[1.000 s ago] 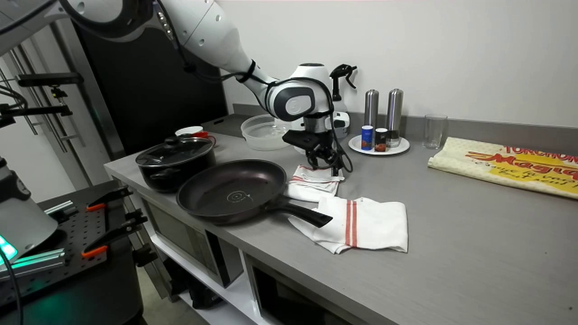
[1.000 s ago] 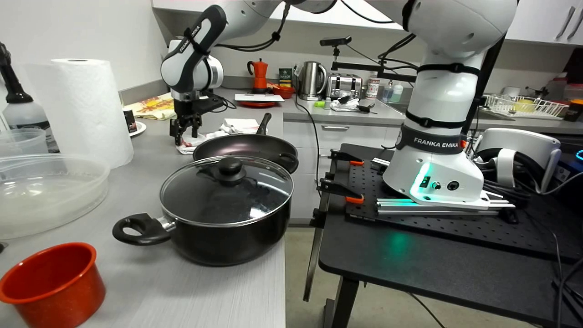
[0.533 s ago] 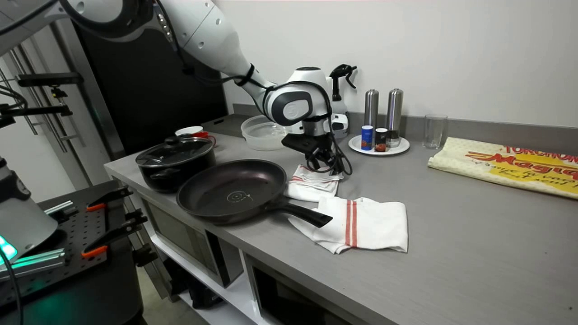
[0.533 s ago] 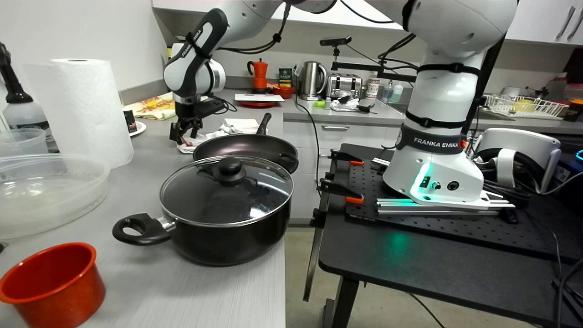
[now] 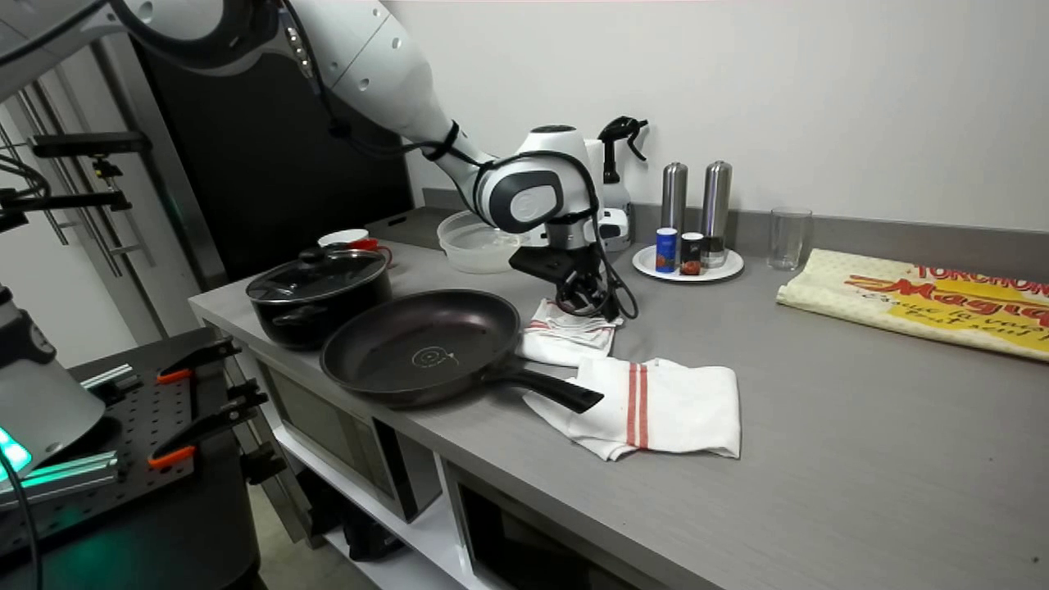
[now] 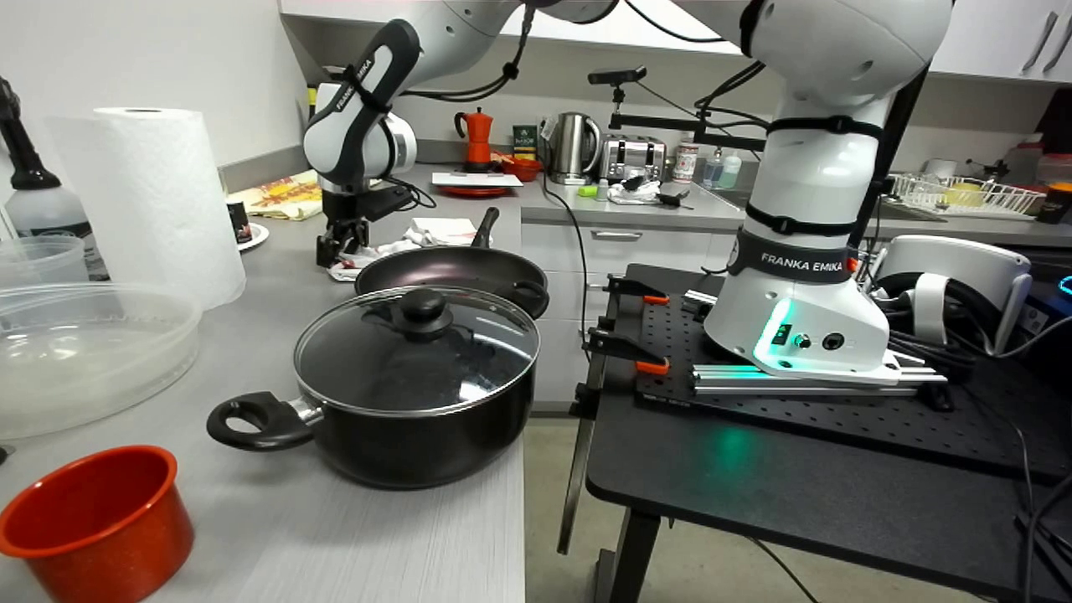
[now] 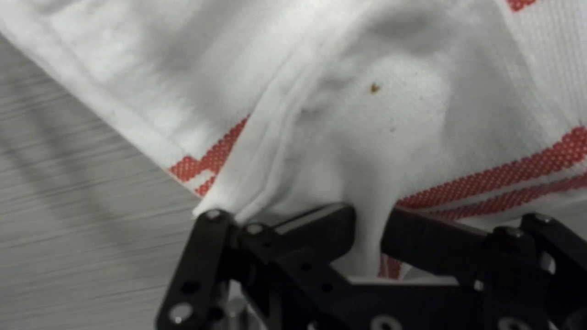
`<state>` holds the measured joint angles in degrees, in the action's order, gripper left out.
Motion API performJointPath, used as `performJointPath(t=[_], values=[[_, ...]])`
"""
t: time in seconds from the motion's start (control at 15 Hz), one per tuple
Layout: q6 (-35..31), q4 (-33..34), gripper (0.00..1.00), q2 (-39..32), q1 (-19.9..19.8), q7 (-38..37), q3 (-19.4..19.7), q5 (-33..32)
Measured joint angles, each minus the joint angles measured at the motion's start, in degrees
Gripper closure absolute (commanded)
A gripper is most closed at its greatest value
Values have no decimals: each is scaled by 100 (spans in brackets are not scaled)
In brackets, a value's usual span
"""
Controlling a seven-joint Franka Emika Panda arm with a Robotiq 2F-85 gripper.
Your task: Pick up the kitchen towel from the counter and wipe the pan
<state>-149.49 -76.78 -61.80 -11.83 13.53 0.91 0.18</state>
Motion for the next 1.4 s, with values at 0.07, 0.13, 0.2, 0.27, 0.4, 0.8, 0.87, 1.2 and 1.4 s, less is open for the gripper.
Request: performJointPath(t=[0.07, 0.13, 0.2, 0.27, 0.4, 0.8, 0.87, 1.2, 1.4], values=[[-12, -4, 100, 12, -3, 0, -10, 1], [-17, -8, 100, 30, -10, 0, -21, 6], [-19, -8, 100, 49, -20, 0, -33, 11], [-20, -7, 100, 81, -33, 0, -55, 23], [-20, -18, 100, 199, -53, -2, -116, 48], [-4, -71, 91, 658, -47, -5, -315, 142], [2, -72, 74, 699, -42, -6, -320, 152], [27, -135, 39, 723, -40, -125, -263, 153], [27, -242, 19, 716, -39, -193, -223, 153]])
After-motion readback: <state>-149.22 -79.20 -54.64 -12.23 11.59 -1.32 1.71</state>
